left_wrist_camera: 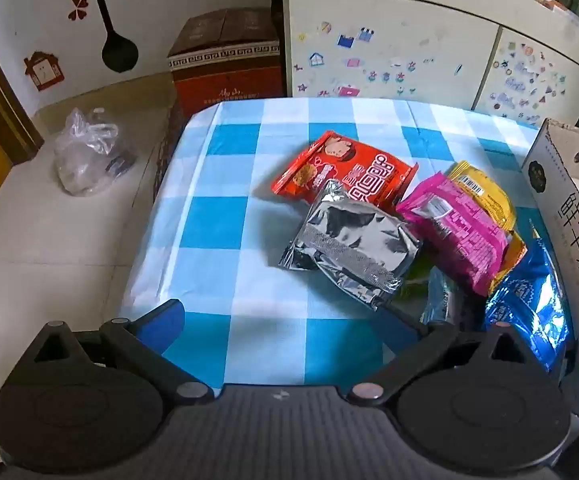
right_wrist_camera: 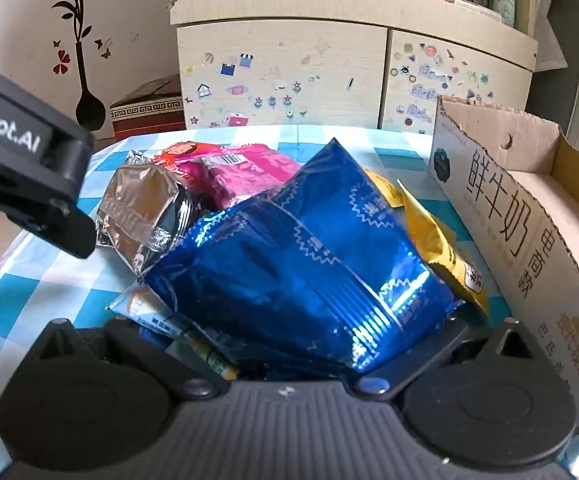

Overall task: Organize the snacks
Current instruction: 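Move the right gripper over the blue snack packet on the pile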

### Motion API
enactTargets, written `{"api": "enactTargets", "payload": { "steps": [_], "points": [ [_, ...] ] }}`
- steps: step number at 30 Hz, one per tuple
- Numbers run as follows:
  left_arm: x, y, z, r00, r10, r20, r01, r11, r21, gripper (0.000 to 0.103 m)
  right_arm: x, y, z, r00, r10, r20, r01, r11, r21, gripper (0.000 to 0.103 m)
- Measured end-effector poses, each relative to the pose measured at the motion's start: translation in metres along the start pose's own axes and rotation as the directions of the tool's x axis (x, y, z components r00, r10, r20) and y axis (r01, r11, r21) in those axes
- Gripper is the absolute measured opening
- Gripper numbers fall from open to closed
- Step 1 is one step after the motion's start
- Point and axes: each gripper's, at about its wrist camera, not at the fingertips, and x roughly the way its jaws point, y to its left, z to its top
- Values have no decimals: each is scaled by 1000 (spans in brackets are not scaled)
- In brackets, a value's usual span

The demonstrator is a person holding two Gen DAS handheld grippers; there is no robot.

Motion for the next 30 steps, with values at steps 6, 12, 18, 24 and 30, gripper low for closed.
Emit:
{"api": "enactTargets", "payload": {
  "steps": [6, 12, 18, 24, 30],
  "points": [
    [-14, -9, 16, 1000, -4, 2, 4, 1000, -4, 103, 0, 1, 0, 1000, -1, -2, 1, 1000, -1, 103],
    [-26, -1, 17, 999, -47, 24, 47, 999, -10, 103, 0, 0, 1, 1000, 1, -2, -1, 1000, 1, 103],
    [-35, 1, 16, 997, -64, 49, 64, 998, -1, 103, 0, 0, 1, 1000, 1, -3, -1, 1000, 1, 103],
    [-39, 2, 13, 995, -74, 70, 74, 997, 1, 103, 0, 0, 0, 1000, 1, -2, -1, 1000, 1, 103],
    [-41, 1, 10, 994, -79, 81, 78, 997, 10, 103, 1, 1, 0, 1000, 1, -2, -1, 1000, 1, 103]
  ]
}}
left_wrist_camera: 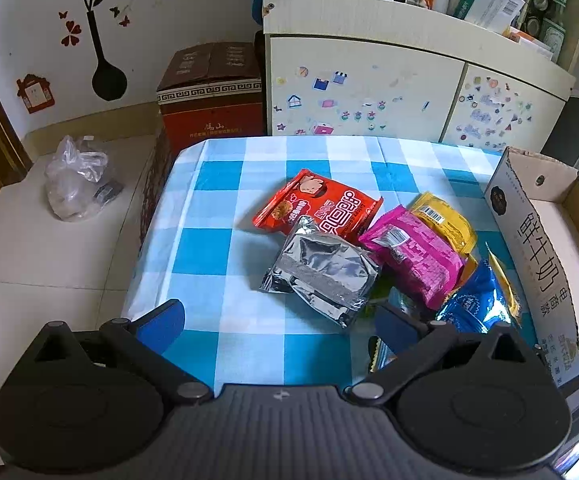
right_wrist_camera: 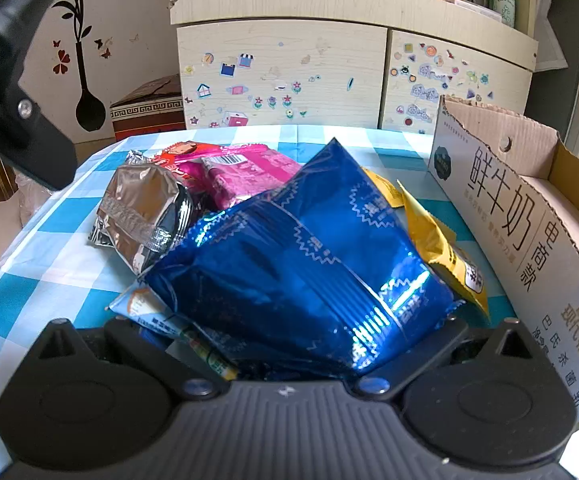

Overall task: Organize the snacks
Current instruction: 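Move the right gripper over the blue snack packet on the pile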

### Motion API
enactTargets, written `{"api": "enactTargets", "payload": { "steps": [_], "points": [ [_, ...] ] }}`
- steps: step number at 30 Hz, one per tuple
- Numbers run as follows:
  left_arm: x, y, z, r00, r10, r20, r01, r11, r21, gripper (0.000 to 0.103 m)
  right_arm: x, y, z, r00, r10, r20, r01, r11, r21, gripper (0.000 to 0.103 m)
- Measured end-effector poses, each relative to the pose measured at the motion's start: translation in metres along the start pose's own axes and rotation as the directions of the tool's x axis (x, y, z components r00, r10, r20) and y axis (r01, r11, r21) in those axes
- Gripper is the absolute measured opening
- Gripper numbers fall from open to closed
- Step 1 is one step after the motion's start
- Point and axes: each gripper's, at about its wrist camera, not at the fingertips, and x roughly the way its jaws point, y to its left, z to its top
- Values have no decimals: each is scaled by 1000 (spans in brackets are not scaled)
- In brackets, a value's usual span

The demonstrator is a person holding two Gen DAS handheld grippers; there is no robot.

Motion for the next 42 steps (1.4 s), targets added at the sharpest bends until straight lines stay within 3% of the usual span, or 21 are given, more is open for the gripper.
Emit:
{"api": "enactTargets", "payload": {
  "steps": [12, 17, 20, 24, 28, 42],
  "points": [
    [-4, -4, -6, 999, 6, 31, -7, 999, 32, 103, -8, 10, -3, 999, -10, -46, 10, 1000, -7, 103],
    [-9, -4, -6, 999, -5, 43, 4, 1000, 30, 103, -16, 12, 0, 989, -12, -147, 13, 1000, 6, 103],
    [-11, -4, -6, 999, -8, 52, 6, 999, 34, 103, -17, 12, 6, 972, 12, -233, -20, 999, -31, 103],
    [-14, -3, -6, 998, -14, 57, 12, 999, 31, 103, -27, 6, 4, 953, 52, -297, -45, 999, 29, 102],
    [-16, -2, -5, 998, -13, 65, 11, 999, 31, 103, -42, 5, 2, 951, 76, -299, -65, 997, 47, 102],
    [-23, 0, -7, 996, -4, 93, 1, 999, 40, 103, -90, -13, 25, 979, 14, -205, 0, 998, 68, 102]
  ]
}}
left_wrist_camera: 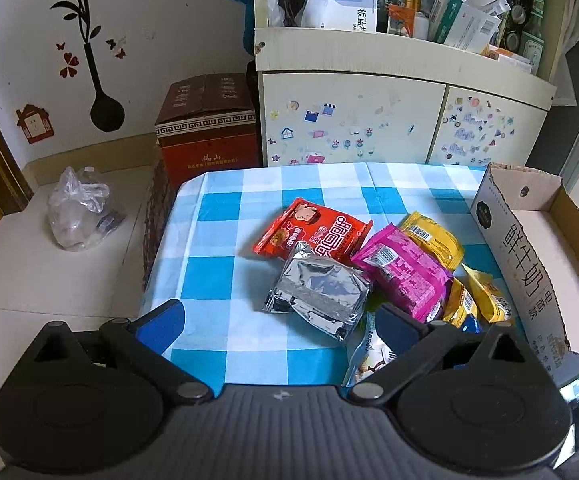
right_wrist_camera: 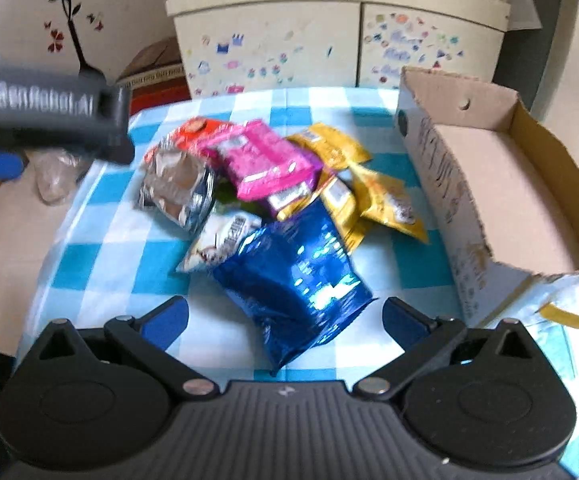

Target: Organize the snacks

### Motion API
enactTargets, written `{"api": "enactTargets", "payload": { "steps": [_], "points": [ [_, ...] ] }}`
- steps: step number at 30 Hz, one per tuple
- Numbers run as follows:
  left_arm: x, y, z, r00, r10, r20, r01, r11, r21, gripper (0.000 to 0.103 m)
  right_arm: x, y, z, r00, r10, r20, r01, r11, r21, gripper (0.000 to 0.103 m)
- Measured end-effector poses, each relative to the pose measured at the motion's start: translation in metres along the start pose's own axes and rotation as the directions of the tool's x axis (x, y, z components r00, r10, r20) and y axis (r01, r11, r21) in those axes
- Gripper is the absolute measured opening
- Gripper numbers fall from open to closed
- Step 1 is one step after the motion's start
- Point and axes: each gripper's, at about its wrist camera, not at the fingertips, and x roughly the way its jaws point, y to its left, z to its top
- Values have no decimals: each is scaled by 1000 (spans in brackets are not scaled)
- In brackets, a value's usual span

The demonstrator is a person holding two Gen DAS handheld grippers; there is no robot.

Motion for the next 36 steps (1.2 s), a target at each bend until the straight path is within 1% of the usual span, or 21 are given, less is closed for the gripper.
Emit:
{"api": "enactTargets", "payload": {
  "steps": [4, 7, 11, 14, 16, 22, 28, 36],
  "points": [
    [1, 3, 0, 1000, 8, -6, -8, 1000, -12, 103, -19, -4, 16, 998, -37, 59, 39, 999, -34, 102],
    [2, 5, 0, 1000, 12, -17, -12, 1000, -21, 103, -33, -12, 31, 993, -53, 102, 56, 998, -34, 102],
    [3, 4, -1, 1000, 18, -20, -18, 1000, -14, 103, -42, -29, 49, 990, -65, 124, 65, 998, 3, 102],
    [4, 2, -2, 999, 27, -25, -27, 1000, -9, 103, -44, -38, 57, 983, -106, 150, 103, 994, 24, 102],
    [5, 1, -2, 999, 32, -31, -32, 999, -4, 103, -43, -41, 57, 979, -126, 162, 121, 992, 37, 102],
    [9, -1, -5, 998, 42, -56, -41, 999, 10, 103, -30, -44, 51, 983, -136, 120, 126, 988, 88, 102],
    [11, -1, -8, 996, 53, -70, -52, 998, 20, 103, -21, -32, 45, 988, -122, 96, 114, 990, 79, 102],
    [14, -3, -9, 994, 61, -95, -59, 998, 24, 103, -13, -19, 43, 985, -146, 90, 143, 989, 40, 102]
  ]
}}
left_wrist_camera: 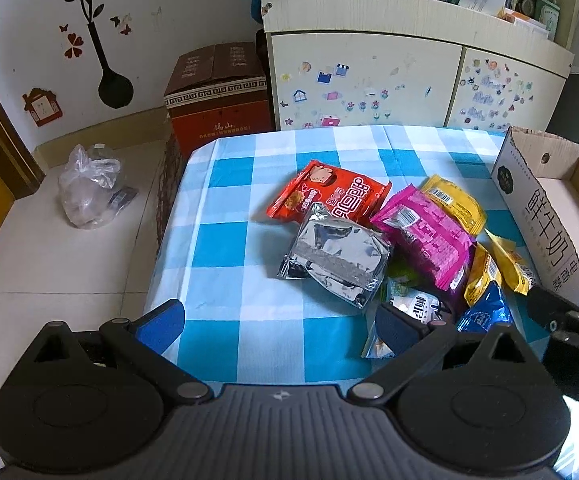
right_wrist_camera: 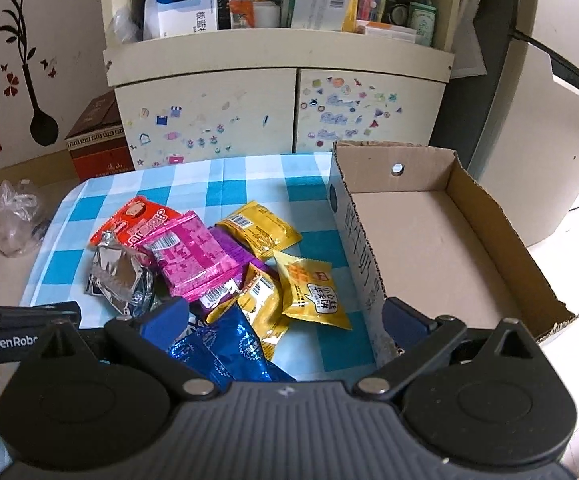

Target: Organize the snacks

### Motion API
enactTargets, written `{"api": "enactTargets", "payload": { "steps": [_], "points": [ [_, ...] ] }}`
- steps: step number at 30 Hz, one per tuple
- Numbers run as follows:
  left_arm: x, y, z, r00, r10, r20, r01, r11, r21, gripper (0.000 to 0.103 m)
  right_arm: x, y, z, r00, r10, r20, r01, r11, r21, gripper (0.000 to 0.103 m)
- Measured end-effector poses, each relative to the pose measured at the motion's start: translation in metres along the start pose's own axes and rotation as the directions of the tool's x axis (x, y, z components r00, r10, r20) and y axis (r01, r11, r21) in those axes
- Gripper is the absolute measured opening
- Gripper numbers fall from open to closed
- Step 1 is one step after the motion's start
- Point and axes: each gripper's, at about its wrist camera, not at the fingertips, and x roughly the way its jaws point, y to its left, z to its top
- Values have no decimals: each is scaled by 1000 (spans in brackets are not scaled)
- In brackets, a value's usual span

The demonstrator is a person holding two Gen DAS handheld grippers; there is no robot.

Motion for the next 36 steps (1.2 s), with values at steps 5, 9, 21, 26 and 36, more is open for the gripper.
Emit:
{"api": "enactTargets", "payload": {
  "steps": [5, 9, 21, 26, 36],
  "points": [
    [0, -2, -1, 1000, 5, -7, -5, 1000, 4, 103, 3, 4, -1, 1000, -3, -8, 3, 1000, -11, 102],
    [-1, -2, -1, 1000, 18, -13, -18, 1000, 7, 103, 3, 11, -3, 1000, -17, 0, 17, 999, -37, 102],
    [-6, 1, -1, 998, 54, -13, -54, 999, 2, 103, 2, 15, -3, 1000, -14, 7, 14, 999, -41, 102],
    [-10, -1, -1, 997, 74, -3, -74, 997, 16, 102, 0, 17, -4, 1000, -20, 18, 21, 999, -47, 102],
    [-15, -1, 0, 996, 88, 8, -88, 996, 13, 102, -5, 16, -3, 999, -23, 38, 25, 999, -48, 102]
  ]
}}
